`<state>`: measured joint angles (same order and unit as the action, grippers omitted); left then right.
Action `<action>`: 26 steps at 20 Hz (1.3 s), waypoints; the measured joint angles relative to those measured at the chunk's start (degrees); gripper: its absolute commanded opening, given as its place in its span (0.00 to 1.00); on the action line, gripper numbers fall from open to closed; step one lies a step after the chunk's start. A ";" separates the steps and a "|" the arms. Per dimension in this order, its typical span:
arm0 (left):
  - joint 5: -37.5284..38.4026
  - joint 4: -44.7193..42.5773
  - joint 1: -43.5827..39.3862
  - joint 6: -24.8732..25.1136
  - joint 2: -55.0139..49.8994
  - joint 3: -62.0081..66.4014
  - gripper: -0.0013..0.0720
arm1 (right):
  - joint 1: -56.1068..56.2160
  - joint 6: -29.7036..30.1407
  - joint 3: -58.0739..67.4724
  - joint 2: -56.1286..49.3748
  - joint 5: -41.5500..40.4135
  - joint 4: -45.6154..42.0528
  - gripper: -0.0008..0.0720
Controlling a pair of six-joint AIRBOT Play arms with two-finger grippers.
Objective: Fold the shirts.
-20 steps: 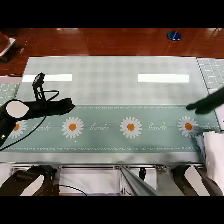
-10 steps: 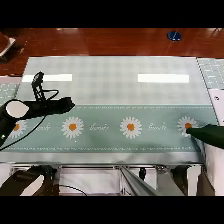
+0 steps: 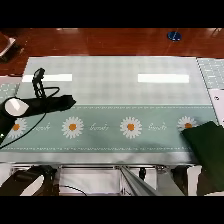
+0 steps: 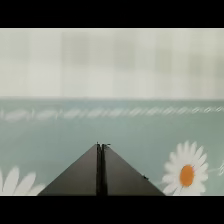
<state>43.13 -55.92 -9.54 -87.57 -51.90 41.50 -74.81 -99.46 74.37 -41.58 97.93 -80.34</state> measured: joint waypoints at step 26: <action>14.86 -22.60 -11.23 -4.59 -22.62 31.21 0.05 | 84.85 -6.49 4.02 -39.30 -21.27 -18.47 0.05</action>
<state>58.00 -78.52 -20.78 -92.16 -74.52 72.71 10.04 -105.95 78.39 -80.88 76.66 -98.80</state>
